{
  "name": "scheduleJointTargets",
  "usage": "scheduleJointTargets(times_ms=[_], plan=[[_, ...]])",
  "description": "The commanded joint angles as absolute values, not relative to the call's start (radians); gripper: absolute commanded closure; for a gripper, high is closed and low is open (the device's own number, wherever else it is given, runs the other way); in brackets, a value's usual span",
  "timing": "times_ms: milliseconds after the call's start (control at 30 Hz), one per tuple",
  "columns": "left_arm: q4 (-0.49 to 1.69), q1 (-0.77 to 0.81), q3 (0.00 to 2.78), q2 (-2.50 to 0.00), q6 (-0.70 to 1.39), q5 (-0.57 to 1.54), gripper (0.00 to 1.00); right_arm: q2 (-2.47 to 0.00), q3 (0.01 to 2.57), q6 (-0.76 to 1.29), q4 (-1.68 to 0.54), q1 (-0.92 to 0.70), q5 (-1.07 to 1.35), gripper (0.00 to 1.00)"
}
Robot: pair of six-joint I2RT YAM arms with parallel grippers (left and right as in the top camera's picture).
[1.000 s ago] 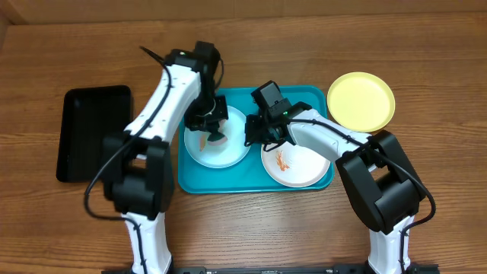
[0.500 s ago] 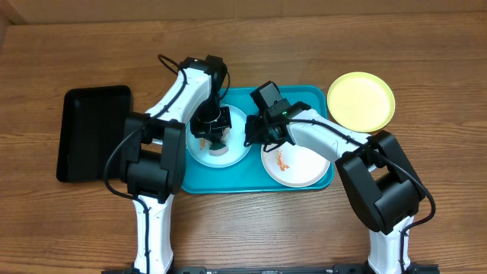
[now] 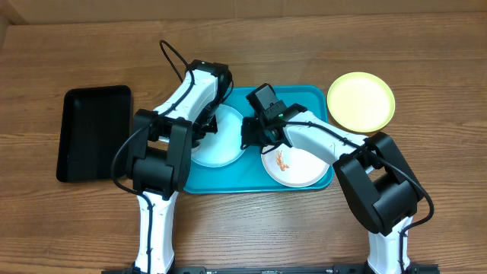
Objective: Clean dirty plates on tray and stack at the side
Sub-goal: 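Scrub the light-blue plate with the sponge in the left gripper, then keep scrubbing the light-blue plate, then lift the left gripper away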
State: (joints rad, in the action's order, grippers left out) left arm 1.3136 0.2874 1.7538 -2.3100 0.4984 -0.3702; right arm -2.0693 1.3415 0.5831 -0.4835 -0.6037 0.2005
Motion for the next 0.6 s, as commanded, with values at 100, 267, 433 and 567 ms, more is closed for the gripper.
scheduleJointTargets(times_ms=[100,267,433,567], plan=[[1.096,0.265,1.73,-2.356,0.467,0.166,0.96,-2.079,1.33,0.569,-0.508,-0.582,0.132,0.96],[1.011,0.273,1.73,-2.356,0.466,0.353,0.96,-2.079,1.33,0.569,-0.511,-0.582,0.132,0.96],[1.007,0.283,1.73,-2.356,0.382,0.395,0.96,-2.079,1.33,0.569,-0.503,-0.582,0.133,0.96],[1.007,0.297,1.73,-2.356,0.353,0.392,0.96,-2.079,1.33,0.569,-0.503,-0.582,0.136,0.96]])
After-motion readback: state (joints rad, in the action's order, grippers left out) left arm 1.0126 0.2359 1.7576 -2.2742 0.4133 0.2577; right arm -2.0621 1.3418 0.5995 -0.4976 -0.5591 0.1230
